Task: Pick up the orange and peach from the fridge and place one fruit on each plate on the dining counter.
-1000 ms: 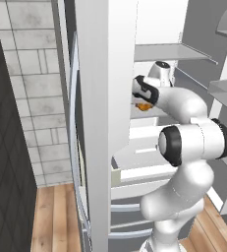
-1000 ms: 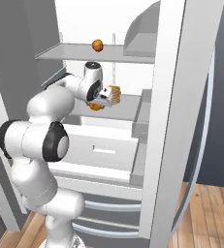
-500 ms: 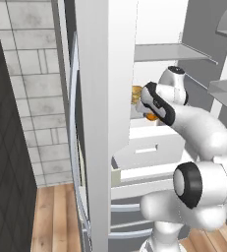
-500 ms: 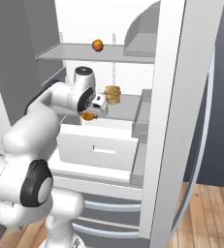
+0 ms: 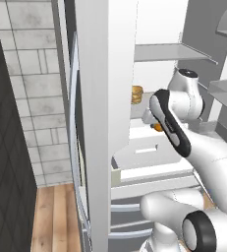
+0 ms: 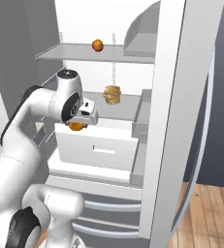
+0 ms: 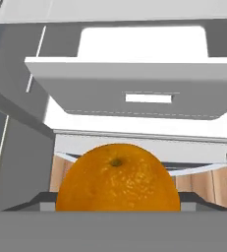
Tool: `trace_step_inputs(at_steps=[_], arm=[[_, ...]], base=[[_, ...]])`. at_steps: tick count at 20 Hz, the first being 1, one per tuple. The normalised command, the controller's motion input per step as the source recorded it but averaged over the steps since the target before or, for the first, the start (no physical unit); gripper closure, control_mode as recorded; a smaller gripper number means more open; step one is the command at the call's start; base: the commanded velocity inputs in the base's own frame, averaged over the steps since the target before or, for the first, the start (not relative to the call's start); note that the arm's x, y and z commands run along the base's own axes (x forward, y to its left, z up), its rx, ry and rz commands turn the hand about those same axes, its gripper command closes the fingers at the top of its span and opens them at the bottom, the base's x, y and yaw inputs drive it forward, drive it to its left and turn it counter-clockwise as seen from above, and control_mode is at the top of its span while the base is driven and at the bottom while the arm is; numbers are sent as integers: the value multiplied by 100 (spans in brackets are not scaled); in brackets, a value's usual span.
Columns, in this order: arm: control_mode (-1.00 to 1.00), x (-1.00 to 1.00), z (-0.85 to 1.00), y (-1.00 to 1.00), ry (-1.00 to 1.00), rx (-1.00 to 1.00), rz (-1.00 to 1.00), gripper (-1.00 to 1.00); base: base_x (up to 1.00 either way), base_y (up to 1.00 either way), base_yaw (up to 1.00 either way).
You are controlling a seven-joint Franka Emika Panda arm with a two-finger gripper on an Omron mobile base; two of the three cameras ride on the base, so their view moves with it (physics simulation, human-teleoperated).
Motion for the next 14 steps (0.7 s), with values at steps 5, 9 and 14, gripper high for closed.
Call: trace_step_inputs(at_steps=[5,9,14], arm=[[-100,-83,-1,17,4,-10,8,100],[-100,-67,-6,0,0,0,8,100],[-100,-14,0,0,1,0,3,100]], base=[[0,0,0],[0,0,0],[0,0,0]])
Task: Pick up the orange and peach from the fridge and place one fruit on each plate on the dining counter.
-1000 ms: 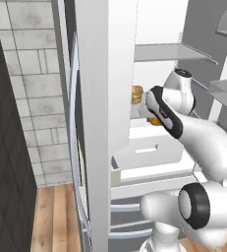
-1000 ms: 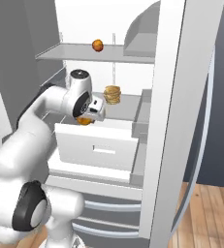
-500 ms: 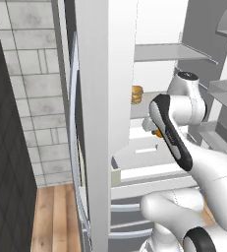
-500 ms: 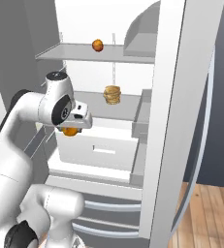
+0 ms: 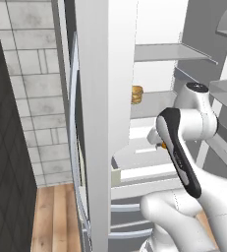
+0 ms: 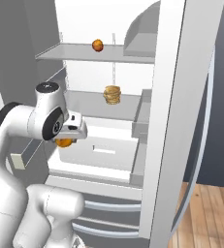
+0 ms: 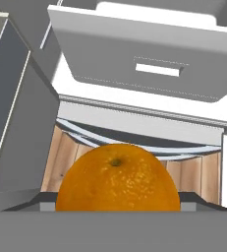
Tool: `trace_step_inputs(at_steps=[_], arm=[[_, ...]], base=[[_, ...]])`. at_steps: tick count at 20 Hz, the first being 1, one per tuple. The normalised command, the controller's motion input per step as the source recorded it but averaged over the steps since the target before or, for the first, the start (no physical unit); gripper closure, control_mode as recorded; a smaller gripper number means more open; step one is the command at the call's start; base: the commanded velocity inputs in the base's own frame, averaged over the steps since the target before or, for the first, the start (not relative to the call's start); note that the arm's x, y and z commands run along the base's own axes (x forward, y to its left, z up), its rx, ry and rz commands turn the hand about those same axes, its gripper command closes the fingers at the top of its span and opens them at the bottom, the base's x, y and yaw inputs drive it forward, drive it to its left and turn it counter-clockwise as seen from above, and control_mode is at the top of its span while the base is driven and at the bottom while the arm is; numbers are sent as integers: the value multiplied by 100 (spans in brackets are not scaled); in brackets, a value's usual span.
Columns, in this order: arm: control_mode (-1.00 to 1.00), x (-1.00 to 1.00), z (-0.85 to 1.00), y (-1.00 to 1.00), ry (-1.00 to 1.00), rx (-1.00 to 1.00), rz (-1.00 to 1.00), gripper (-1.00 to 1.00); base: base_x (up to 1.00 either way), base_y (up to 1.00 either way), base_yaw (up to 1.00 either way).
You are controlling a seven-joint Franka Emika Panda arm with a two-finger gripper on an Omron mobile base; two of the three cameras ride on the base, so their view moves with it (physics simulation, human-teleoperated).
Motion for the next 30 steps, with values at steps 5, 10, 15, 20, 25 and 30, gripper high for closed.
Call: trace_step_inputs(at_steps=[5,10,15,20,25,30], arm=[[-100,-2,0,0,0,0,0,100],[-100,0,0,0,0,0,0,100],[100,0,0,0,0,0,0,100],[100,0,0,0,0,0,0,100],[100,0,0,0,0,0,0,100],[100,0,0,0,0,0,0,100]], base=[[0,0,0],[0,0,0],[-3,0,0],[-98,-22,-17],[-99,-11,-42],[-59,-1,-70]])
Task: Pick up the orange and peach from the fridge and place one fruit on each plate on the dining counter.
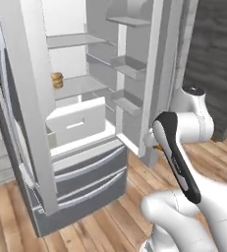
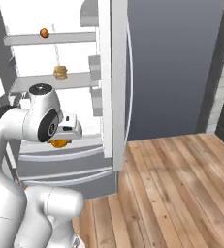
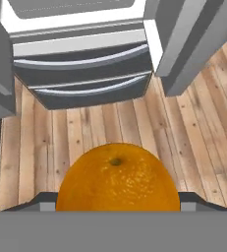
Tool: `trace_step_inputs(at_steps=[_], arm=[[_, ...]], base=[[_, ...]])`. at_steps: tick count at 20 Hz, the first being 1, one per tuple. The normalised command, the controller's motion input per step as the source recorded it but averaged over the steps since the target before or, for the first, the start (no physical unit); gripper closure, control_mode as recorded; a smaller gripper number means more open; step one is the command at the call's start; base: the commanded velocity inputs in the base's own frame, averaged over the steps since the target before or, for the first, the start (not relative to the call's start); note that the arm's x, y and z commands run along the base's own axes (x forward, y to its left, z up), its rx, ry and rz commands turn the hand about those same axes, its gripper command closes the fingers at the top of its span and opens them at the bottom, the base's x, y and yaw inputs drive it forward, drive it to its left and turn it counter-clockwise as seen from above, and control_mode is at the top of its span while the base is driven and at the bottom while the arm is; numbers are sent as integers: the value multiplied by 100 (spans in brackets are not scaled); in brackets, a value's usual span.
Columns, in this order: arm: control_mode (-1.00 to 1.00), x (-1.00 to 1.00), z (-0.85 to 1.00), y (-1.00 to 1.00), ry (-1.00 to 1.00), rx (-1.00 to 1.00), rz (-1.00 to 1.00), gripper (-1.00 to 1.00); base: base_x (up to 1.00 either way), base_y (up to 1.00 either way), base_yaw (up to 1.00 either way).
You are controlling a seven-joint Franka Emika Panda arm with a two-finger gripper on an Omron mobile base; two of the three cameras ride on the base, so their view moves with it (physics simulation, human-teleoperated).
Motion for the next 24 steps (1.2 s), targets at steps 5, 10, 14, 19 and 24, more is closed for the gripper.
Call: trace_step_inputs(at_steps=[5,10,14,19,24], arm=[[100,0,0,0,0,0,0,100],[100,0,0,0,0,0,0,100],[100,0,0,0,0,0,0,100],[100,0,0,0,0,0,0,100],[100,0,0,0,0,0,0,100]], base=[[-3,0,-98],[0,0,-100],[0,0,-97],[0,0,-94],[11,0,-80]])
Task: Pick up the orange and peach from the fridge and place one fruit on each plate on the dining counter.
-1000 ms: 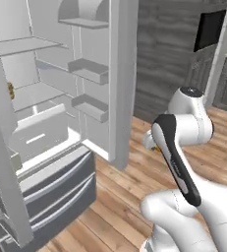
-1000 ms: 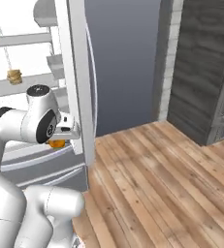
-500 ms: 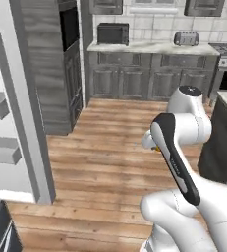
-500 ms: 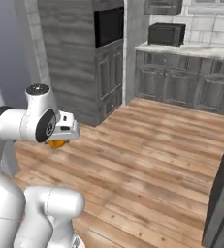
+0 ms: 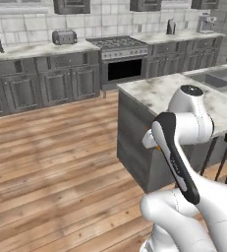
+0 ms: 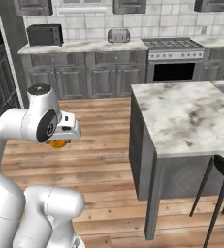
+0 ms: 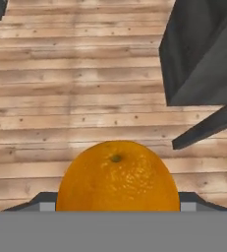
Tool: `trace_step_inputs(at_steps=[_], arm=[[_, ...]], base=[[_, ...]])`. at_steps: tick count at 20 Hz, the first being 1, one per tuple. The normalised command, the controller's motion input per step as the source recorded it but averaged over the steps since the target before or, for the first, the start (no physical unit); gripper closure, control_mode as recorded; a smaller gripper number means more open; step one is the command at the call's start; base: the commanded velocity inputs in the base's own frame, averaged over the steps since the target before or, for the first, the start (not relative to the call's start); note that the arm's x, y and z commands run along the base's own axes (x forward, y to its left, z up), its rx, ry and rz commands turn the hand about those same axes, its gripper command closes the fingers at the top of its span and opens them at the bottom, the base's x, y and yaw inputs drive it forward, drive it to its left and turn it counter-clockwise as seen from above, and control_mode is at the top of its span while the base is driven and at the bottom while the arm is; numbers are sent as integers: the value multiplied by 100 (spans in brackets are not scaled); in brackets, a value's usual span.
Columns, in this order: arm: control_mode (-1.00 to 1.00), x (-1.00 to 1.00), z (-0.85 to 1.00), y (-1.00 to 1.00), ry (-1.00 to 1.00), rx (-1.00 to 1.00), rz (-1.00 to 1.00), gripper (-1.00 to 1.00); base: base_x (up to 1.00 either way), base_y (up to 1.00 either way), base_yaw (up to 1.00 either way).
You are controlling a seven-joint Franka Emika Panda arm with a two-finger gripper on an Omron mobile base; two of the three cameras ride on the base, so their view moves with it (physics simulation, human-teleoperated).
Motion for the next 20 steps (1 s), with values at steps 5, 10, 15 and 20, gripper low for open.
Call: trace_step_inputs(at_steps=[5,10,15,20], arm=[[100,0,0,0,0,0,0,100],[100,0,0,0,0,0,0,100],[100,0,0,0,0,0,0,100],[100,0,0,0,0,0,0,100]], base=[[43,-19,-13],[23,-97,5],[-25,-100,0],[-2,-100,0]])
